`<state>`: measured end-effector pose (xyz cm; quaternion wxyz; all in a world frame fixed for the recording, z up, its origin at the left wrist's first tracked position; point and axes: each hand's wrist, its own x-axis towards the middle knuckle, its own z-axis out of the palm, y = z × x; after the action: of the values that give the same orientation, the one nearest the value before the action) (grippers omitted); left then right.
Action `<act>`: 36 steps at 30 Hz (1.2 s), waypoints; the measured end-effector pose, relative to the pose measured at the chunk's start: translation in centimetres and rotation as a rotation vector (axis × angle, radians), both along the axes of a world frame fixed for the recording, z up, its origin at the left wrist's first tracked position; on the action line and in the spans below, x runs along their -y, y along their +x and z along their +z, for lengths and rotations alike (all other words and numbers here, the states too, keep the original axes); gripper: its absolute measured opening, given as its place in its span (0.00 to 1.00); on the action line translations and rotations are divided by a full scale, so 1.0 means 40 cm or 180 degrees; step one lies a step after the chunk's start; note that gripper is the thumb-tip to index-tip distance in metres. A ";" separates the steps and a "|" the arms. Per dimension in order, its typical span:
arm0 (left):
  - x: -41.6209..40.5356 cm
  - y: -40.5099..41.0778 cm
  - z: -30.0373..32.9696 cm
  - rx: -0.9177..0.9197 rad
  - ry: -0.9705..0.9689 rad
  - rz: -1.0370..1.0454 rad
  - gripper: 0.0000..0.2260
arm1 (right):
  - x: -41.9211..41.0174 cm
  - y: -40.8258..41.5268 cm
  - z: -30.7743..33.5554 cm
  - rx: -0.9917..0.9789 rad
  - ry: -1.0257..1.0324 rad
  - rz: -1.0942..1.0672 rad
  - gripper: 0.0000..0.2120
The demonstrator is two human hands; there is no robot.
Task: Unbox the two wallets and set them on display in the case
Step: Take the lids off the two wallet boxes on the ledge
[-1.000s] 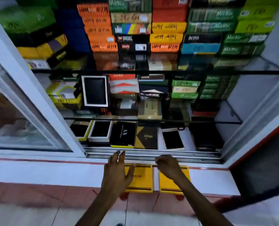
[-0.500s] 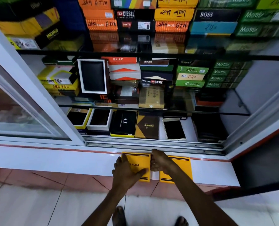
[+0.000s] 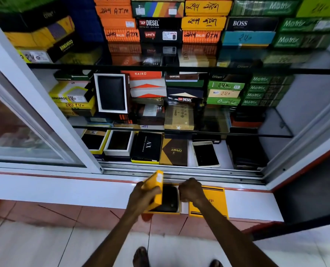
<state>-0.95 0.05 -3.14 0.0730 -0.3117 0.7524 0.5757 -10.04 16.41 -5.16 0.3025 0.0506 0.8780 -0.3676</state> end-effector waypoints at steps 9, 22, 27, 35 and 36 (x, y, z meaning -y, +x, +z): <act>0.152 0.108 -0.024 -0.0900 0.1956 0.1749 0.17 | -0.025 0.040 0.003 -0.1259 -0.0085 -0.0412 0.05; 0.038 0.065 -0.085 -0.0390 0.0950 0.1325 0.12 | 0.031 0.057 0.031 -0.0514 -0.0620 -0.0866 0.11; 0.052 0.049 -0.088 -0.0131 0.0511 0.0945 0.14 | 0.016 0.056 -0.004 -0.0935 -0.0620 -0.0567 0.13; -0.029 0.038 0.003 -0.1007 -0.0804 0.0579 0.08 | -0.134 0.075 0.013 -0.1970 -0.0437 -0.0619 0.04; -0.053 0.029 0.011 -0.0999 -0.0778 0.0443 0.08 | -0.173 0.075 0.010 -0.2008 -0.0312 -0.0774 0.04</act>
<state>0.23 2.18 -2.70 -0.1234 -0.2760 0.7954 0.5253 -7.05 23.34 -4.77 -0.0280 0.0242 0.8971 -0.4402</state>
